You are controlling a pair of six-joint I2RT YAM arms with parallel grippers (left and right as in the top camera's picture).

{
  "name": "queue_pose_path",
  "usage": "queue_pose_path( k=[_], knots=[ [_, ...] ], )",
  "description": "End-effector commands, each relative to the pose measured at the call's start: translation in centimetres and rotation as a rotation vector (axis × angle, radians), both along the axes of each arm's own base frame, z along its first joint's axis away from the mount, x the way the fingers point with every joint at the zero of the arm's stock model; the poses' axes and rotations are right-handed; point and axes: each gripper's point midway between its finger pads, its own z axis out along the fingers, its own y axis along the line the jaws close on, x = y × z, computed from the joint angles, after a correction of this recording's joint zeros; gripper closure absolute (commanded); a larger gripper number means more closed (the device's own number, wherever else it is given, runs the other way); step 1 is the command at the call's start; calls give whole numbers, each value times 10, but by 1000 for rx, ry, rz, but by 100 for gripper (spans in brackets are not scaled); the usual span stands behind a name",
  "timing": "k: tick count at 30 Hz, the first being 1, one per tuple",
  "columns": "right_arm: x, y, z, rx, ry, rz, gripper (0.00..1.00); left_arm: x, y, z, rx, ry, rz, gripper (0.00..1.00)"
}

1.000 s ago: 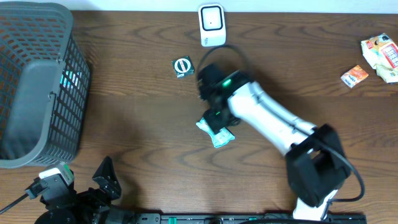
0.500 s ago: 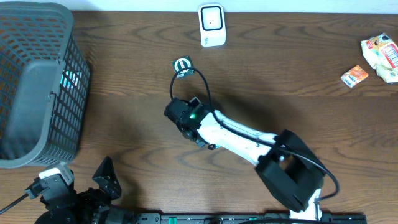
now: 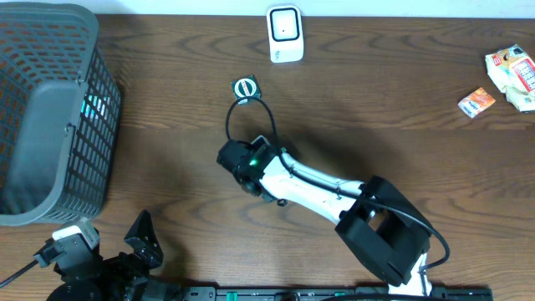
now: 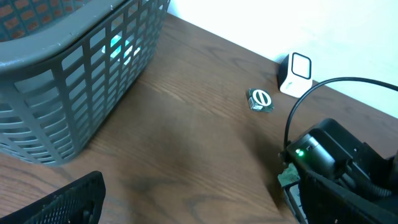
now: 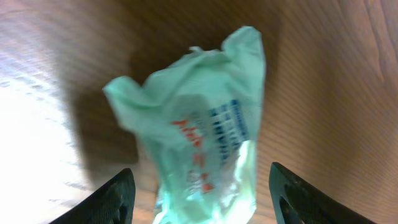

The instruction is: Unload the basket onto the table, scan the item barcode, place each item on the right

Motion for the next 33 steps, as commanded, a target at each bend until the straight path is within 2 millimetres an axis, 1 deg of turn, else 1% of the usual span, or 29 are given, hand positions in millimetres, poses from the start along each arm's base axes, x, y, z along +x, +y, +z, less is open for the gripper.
queue_pose_path(
  k=[1, 5, 9, 14, 17, 18, 19, 21, 23, 24, 28, 31, 33],
  knots=[
    [1, 3, 3, -28, -56, 9, 37, 0, 3, -1, 0, 0, 24, 2],
    [0, 2, 3, -34, -58, 12, 37, 0, 3, -1, 0, 0, 24, 2],
    [-1, 1, -2, -46, -48, 13, 37, 0, 3, -1, 0, 0, 23, 2],
    [-4, -1, -15, -67, -24, 15, 39, 0, 3, -1, 0, 0, 23, 2],
    [-6, -4, -28, -97, -3, 15, 41, 0, 3, -1, 0, 0, 23, 2],
    [-6, -6, -31, -106, 3, 14, 44, 0, 3, -1, 0, 0, 23, 2],
    [-7, -7, -36, -114, 13, 13, 53, 0, 3, -1, 0, 0, 23, 2],
    [-10, -6, -42, -103, 41, 8, 79, 0, 3, -1, 0, 0, 23, 2],
    [-11, -5, -44, -80, 67, -3, 95, 0, 3, -1, 0, 0, 24, 2],
    [-10, -4, -42, -68, 77, -11, 99, 0, 3, -1, 0, 0, 23, 2],
    [1, -1, -27, 5, 145, -54, 99, 0, 3, -1, 0, 0, 23, 2],
    [5, 12, -9, 138, 278, -14, 99, 0, 3, -1, 0, 0, 24, 3],
    [6, 25, 8, 277, 386, 21, 99, 0, 3, -1, 0, 0, 23, 2]
  ],
)
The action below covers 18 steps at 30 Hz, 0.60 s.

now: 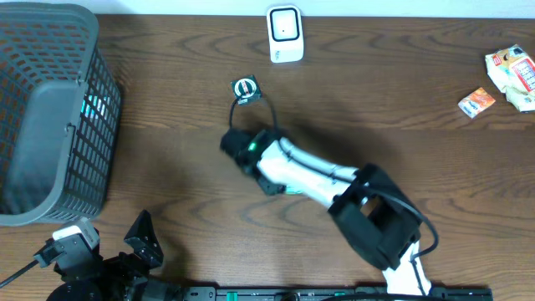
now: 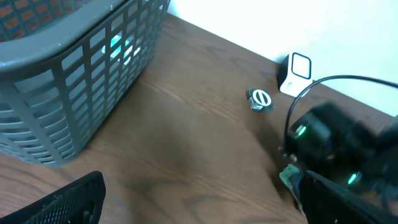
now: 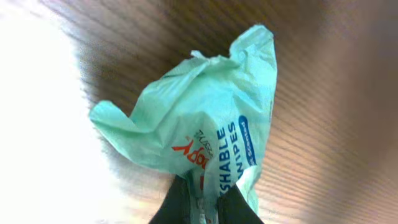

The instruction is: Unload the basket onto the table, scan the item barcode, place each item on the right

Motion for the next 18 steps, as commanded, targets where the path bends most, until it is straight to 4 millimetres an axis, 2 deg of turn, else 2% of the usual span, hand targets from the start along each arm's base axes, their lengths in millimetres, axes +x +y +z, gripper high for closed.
queue_pose_path(
  k=[1, 3, 5, 7, 9, 12, 18],
  knots=[
    [-5, 39, 25, 339, 246, 66, 99, 0, 3, -1, 0, 0, 24, 2],
    [-7, 56, 48, 578, 378, 114, 99, 0, 3, -1, 0, 0, 23, 2],
    [-5, 63, 68, 775, 464, 137, 99, 0, 3, -1, 0, 0, 23, 2],
    [1, 59, 83, 949, 523, 135, 99, 0, 3, -1, 0, 0, 23, 2],
    [7, 50, 90, 1081, 557, 118, 99, 0, 3, -1, 0, 0, 23, 2],
    [12, 34, 85, 1232, 596, 59, 99, 0, 3, -1, 0, 0, 23, 2],
    [12, -6, 44, 1322, 600, -122, 99, 0, 3, -1, 0, 0, 24, 2]
  ],
)
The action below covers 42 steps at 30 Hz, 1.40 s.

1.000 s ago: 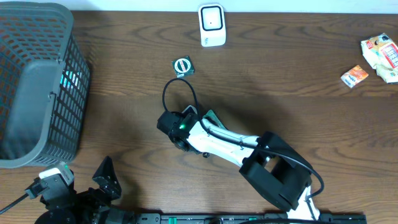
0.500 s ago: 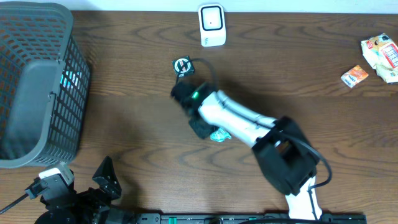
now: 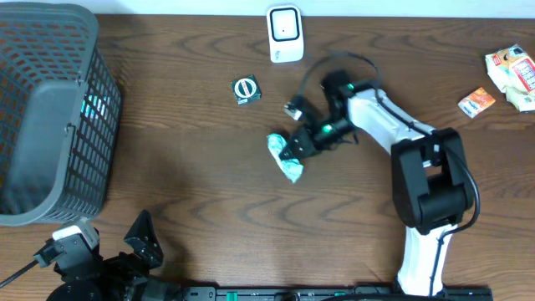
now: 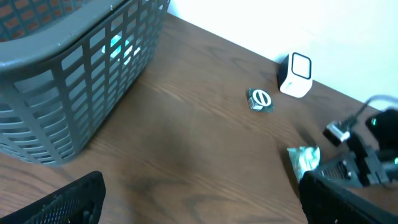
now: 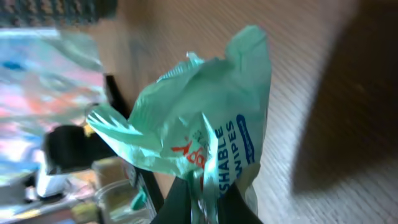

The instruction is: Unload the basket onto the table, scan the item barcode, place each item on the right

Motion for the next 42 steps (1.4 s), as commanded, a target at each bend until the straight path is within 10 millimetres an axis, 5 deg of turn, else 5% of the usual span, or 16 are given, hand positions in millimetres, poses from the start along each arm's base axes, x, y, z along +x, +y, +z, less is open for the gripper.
queue_pose_path(
  k=[1, 6, 10, 12, 16, 22, 32, 36, 42],
  knots=[
    [-8, -9, -3, 124, 94, -69, 99, 0, 3, -1, 0, 0, 23, 2],
    [5, -55, -39, -22, 143, -224, 98, 0, 3, -1, 0, 0, 23, 2],
    [17, -95, -63, -226, 151, -318, 76, 0, 3, -1, 0, 0, 23, 3],
    [24, -110, -64, -285, 146, -340, 64, 0, 3, -1, 0, 0, 23, 2],
    [39, -134, -44, -391, 141, -352, 57, 0, 3, -1, 0, 0, 23, 2],
    [39, -123, -9, -383, 89, -226, 42, 0, 3, -1, 0, 0, 23, 2],
    [8, -74, -37, -398, 73, -101, 34, 0, 3, -1, 0, 0, 23, 3],
    [2, -65, -51, -402, 68, -108, 42, 0, 3, -1, 0, 0, 23, 3],
    [3, -64, -53, -398, 68, -118, 99, 0, 3, -1, 0, 0, 23, 2]
  ],
)
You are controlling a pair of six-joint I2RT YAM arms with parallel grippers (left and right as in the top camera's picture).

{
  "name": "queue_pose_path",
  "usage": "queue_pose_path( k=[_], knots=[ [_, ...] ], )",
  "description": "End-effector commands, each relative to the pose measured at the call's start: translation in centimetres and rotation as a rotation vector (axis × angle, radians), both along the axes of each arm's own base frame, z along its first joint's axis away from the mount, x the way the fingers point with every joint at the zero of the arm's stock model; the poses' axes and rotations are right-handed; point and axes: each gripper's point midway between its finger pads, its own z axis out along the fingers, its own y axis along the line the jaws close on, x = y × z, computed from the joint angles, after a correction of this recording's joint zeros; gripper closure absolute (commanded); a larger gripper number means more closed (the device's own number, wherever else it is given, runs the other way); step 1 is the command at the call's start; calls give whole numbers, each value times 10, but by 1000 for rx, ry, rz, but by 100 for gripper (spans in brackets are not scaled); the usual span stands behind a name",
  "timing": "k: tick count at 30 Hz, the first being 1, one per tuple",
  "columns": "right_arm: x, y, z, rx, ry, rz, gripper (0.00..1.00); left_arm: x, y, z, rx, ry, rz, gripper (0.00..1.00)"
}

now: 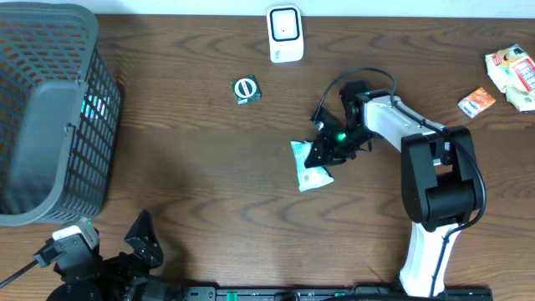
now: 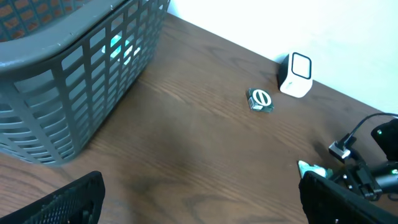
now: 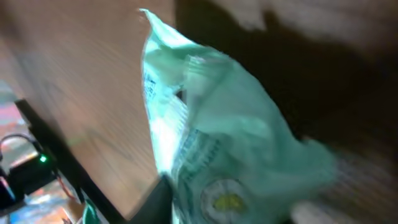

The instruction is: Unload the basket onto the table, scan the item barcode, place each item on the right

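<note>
A pale green flushable-wipes packet hangs at mid-table with my right gripper shut on it. In the right wrist view the packet fills the frame, blurred, showing a face with a round mark; one dark finger shows at its lower left. The white barcode scanner stands at the table's far edge, well beyond the packet. My left gripper stays low at the front left corner, open and holding nothing. The left wrist view catches a corner of the packet at its lower right.
A grey mesh basket takes up the left end of the table. A small green round-marked item lies left of the scanner. Snack packets lie at the far right edge. The right arm's cable loops above its wrist.
The right gripper, still shut on the packet, has shifted a little to the right and toward the front. The packet has turned and shows another face to the wrist camera. The left arm is unmoved.
The right gripper stood open over the packet lying left of centre. Then it was shut on the packet there. Then the arm had swung to the right with the packet held near mid-table, below the scanner. Now the packet is slightly further right and turned over.
</note>
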Motion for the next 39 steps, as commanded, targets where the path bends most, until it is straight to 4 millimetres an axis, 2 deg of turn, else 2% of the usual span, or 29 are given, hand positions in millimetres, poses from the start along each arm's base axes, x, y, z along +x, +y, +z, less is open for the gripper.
queue_pose_path(
  k=[1, 5, 8, 15, 23, 26, 30, 33, 39],
  knots=[
    [-2, -4, -4, -25, 18, -18, 99, 0, 3, -1, 0, 0, 23, 2],
    [3, 4, 7, 36, 19, -28, 99, 0, 3, -1, 0, 0, 23, 2],
    [11, 11, 26, 102, -4, -40, 99, 0, 3, -1, 0, 0, 23, 2],
    [26, 10, 89, 177, -163, -52, 99, 0, 3, -1, 0, 0, 23, 3],
    [25, -5, 169, 216, -376, -73, 99, 0, 3, -1, 0, 0, 23, 2],
    [23, -12, 190, 225, -438, -84, 99, 0, 3, -1, 0, 0, 23, 2],
    [22, -16, 209, 245, -493, -92, 99, 0, 3, -1, 0, 0, 23, 2],
    [19, -9, 223, 346, -497, -79, 99, 0, 3, -1, 0, 0, 23, 2],
    [9, 7, 265, 626, -522, -17, 99, 0, 3, -1, 0, 0, 23, 2]
  ],
)
